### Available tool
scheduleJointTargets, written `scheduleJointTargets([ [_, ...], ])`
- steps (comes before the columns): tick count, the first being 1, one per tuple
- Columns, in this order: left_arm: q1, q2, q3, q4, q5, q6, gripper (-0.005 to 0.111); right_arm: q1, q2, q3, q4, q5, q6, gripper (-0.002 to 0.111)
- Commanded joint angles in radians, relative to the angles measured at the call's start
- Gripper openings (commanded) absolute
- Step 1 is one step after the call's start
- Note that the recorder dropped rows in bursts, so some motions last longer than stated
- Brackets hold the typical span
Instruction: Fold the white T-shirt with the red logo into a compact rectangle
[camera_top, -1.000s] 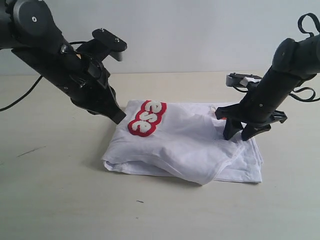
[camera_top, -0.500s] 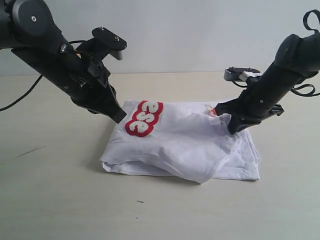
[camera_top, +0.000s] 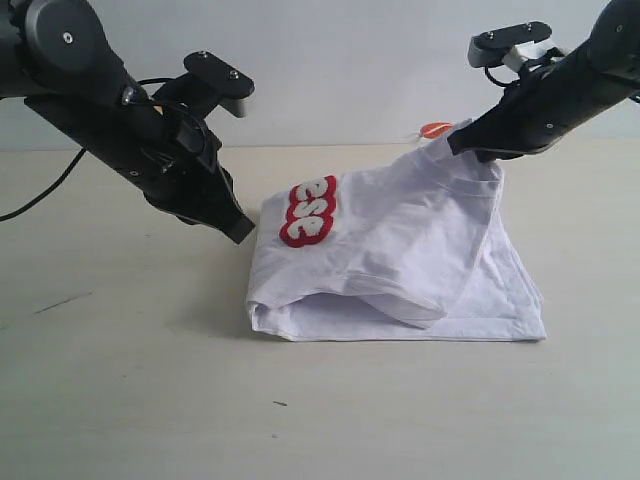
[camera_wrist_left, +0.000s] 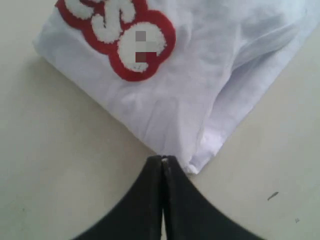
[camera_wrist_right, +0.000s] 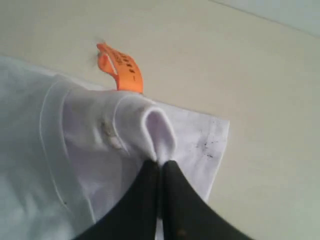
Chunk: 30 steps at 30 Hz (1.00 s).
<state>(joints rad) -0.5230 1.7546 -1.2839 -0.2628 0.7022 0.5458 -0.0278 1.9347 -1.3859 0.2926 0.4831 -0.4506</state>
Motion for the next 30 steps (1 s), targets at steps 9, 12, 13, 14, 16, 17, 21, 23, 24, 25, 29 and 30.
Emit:
scheduleJointTargets([
  [9,0.003,0.001,0.002,-0.011,-0.024,0.001,0.0,-0.002,-0.123,0.002,-0.492,0.016,0.439,0.0],
  [12,0.003,0.001,0.002,-0.011,-0.024,0.001,0.0,-0.002,-0.119,0.002,-0.676,0.091,0.58,0.0],
  [13,0.003,0.001,0.002,-0.011,-0.024,0.0,0.0,-0.002,-0.11,0.002,-0.734,0.118,0.627,0.0],
  [14,0.003,0.001,0.002,-0.011,-0.024,0.0,0.0,-0.002,-0.103,0.002,-0.773,0.144,0.665,0.0],
  [16,0.003,0.001,0.002,-0.011,-0.02,0.0,0.0,-0.002,-0.079,0.002,-0.861,0.19,0.695,0.0],
  [17,0.003,0.001,0.002,-0.011,-0.018,-0.002,0.0,-0.002,-0.063,0.002,-0.91,0.214,0.713,0.0],
  [21,0.003,0.001,0.002,-0.011,-0.018,-0.004,0.0,-0.002,-0.006,0.002,-1.07,0.252,0.862,0.007],
  [23,0.003,0.001,0.002,-0.011,-0.018,-0.004,0.0,-0.002,0.02,0.002,-1.094,0.253,0.863,0.017],
  [24,0.003,0.001,0.002,-0.013,-0.018,-0.004,0.0,-0.002,0.027,0.002,-1.1,0.253,0.863,0.021],
  [25,0.003,0.001,0.002,-0.013,-0.018,-0.004,0.0,-0.002,0.034,0.002,-1.104,0.255,0.865,0.026],
  [29,0.003,0.001,0.002,-0.013,-0.02,-0.004,0.0,-0.002,0.043,0.002,-1.123,0.255,0.93,0.045],
  [30,0.003,0.001,0.002,-0.013,-0.02,-0.004,0.0,-0.002,0.038,0.0,-1.123,0.255,0.952,0.045],
])
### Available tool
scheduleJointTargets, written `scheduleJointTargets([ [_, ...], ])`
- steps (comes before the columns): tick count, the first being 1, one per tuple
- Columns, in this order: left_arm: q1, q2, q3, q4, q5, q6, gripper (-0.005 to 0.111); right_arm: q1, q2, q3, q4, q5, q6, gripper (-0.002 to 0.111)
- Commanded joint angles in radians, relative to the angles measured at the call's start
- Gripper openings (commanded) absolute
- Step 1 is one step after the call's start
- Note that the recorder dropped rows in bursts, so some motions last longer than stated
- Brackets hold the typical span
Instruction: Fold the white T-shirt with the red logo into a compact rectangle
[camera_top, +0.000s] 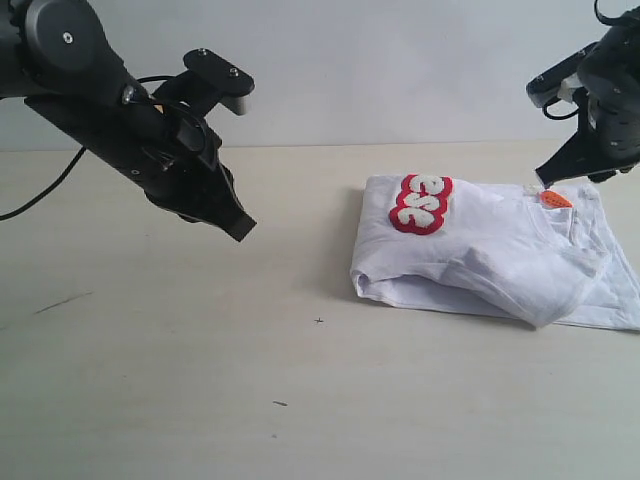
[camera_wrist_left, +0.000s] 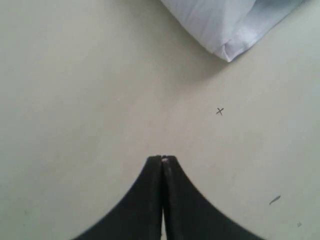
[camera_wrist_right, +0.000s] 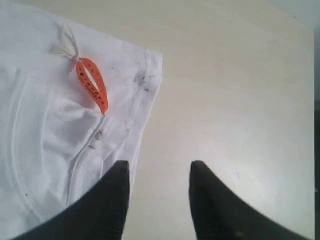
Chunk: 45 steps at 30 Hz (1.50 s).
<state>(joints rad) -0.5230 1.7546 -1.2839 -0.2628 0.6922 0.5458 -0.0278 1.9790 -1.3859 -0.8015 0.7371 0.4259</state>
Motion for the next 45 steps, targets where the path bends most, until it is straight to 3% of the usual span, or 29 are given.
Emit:
scheduleJointTargets([
  [1,0.003,0.001,0.002,-0.013,-0.009,-0.004,0.0,-0.002,-0.006,-0.007,-0.015,-0.003,0.09,0.044],
  [4,0.003,0.001,0.002,-0.015,-0.009,-0.004,0.0,-0.002,-0.008,-0.016,0.187,-0.04,-0.062,0.036],
  [8,0.003,0.001,0.002,-0.019,-0.009,-0.004,0.0,-0.002,0.009,-0.016,0.64,-0.078,-0.476,0.013],
  [11,0.003,0.001,0.002,-0.03,-0.001,-0.004,0.0,-0.002,0.043,-0.016,0.825,-0.073,-0.626,0.0],
  [16,0.003,0.001,0.002,-0.037,0.001,-0.002,0.0,0.017,0.11,-0.016,0.963,-0.066,-0.712,0.0],
  [29,0.003,0.001,0.002,-0.037,0.006,-0.002,0.0,0.204,0.196,-0.072,1.108,0.029,-0.852,0.0],
  [35,0.003,0.001,0.002,-0.037,0.014,-0.002,0.0,0.299,0.2,-0.087,1.004,0.087,-0.894,0.0],
  [39,0.003,0.003,0.002,-0.052,0.013,0.016,0.0,0.312,0.189,-0.087,0.925,0.112,-0.867,0.0],
  [42,0.003,0.02,0.002,-0.177,0.009,0.119,0.0,0.279,0.155,-0.087,0.923,0.094,-0.83,0.0],
  [45,0.001,0.072,0.002,-0.398,0.007,0.325,0.0,0.238,0.105,-0.087,0.925,0.068,-0.773,0.0],
])
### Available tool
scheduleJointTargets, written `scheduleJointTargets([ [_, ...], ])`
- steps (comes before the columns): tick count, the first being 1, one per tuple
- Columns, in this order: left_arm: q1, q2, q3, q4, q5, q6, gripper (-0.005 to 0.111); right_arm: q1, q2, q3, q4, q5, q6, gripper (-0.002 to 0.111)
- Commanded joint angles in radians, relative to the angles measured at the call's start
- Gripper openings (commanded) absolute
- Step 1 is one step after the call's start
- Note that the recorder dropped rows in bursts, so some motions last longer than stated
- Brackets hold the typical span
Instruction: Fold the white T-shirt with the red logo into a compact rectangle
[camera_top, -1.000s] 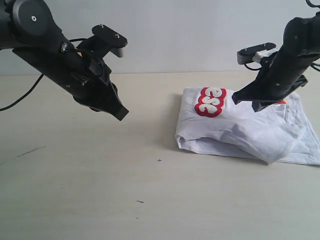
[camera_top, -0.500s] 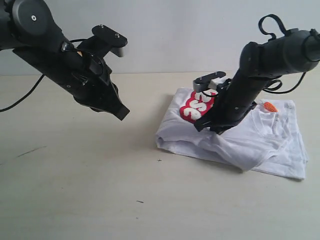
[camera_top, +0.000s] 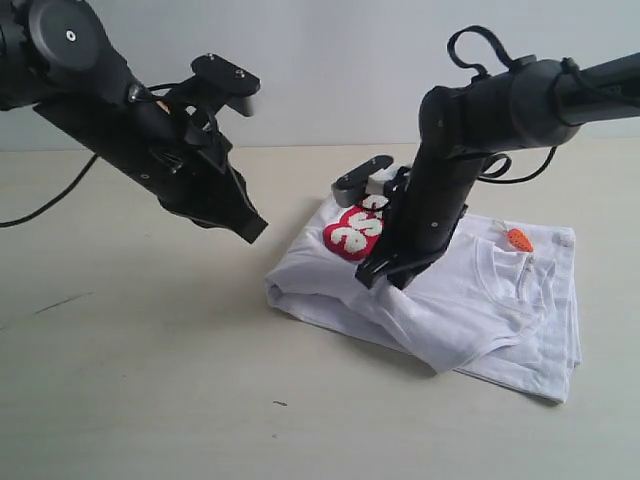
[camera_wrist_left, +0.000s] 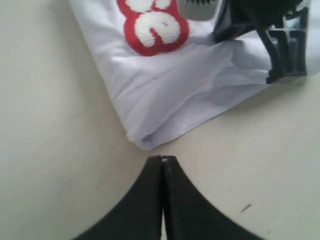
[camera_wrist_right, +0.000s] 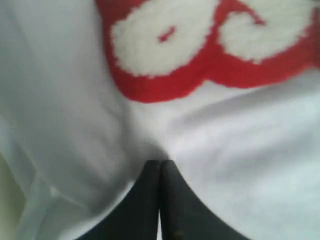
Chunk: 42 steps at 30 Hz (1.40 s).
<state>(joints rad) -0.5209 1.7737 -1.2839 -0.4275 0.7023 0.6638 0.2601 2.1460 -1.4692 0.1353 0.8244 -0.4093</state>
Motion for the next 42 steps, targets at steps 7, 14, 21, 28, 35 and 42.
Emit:
scheduleJointTargets([
  [7,-0.001,0.191,-0.002,-0.368,-0.117,0.3,0.0,-0.16,-0.105,-0.001,-0.017,-0.028,0.199,0.0],
  [14,-0.015,0.315,-0.06,-0.366,-0.09,0.298,0.0,-0.191,-0.032,0.016,-0.065,-0.04,0.203,0.0],
  [21,-0.077,0.376,-0.155,-0.364,-0.1,0.3,0.0,-0.191,0.027,0.016,-0.054,-0.075,0.203,0.0],
  [28,-0.116,0.436,-0.234,-0.36,-0.284,0.323,0.0,-0.191,0.006,0.016,-0.057,-0.082,0.203,0.0],
  [35,-0.057,0.473,-0.239,-0.007,-0.045,0.03,0.0,-0.191,0.001,0.016,-0.057,-0.118,0.203,0.0],
  [42,-0.068,0.485,-0.239,0.108,0.164,-0.036,0.0,-0.191,0.0,0.016,-0.057,-0.106,0.203,0.0],
])
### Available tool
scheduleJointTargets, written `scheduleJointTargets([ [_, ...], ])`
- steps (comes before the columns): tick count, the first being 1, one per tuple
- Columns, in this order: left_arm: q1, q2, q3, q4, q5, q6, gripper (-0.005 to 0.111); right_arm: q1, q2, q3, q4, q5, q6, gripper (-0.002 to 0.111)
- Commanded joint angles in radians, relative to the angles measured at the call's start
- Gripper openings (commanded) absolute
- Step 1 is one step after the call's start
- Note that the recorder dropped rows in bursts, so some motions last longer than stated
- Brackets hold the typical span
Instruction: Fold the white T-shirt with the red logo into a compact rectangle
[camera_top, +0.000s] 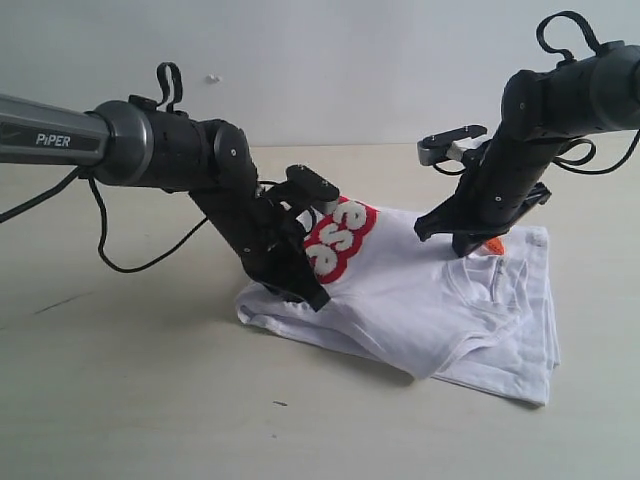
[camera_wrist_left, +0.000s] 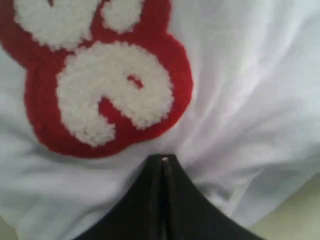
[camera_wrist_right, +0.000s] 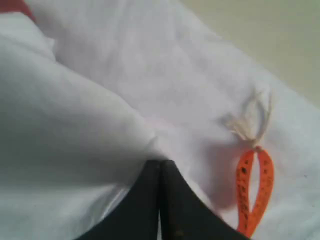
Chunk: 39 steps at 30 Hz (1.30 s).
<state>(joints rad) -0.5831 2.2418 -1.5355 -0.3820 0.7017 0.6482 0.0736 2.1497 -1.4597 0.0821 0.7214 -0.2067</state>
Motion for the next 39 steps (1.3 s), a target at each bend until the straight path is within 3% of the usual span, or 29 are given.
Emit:
scheduleJointTargets([
  [1,-0.01,0.013,0.013,0.059,0.198,-0.021,0.0,-0.004,-0.003,0.006,-0.004,-0.003,0.0,0.0],
  [6,-0.019,0.005,0.013,0.057,0.405,-0.021,0.0,-0.004,-0.003,0.006,-0.004,-0.031,0.0,0.0],
  [25,0.012,-0.041,0.035,0.126,0.383,-0.084,0.0,-0.012,-0.067,0.006,-0.012,-0.034,0.002,0.002],
  [30,0.06,-0.113,0.035,0.113,0.368,-0.084,0.0,-0.03,-0.127,0.006,-0.004,-0.017,0.037,0.017],
  [35,0.136,-0.221,0.072,0.066,0.334,-0.078,0.0,-0.063,-0.13,0.006,0.039,0.132,0.053,0.042],
  [39,0.191,-0.319,0.131,0.046,0.272,-0.074,0.0,-0.115,-0.136,0.025,0.045,0.216,0.052,0.054],
])
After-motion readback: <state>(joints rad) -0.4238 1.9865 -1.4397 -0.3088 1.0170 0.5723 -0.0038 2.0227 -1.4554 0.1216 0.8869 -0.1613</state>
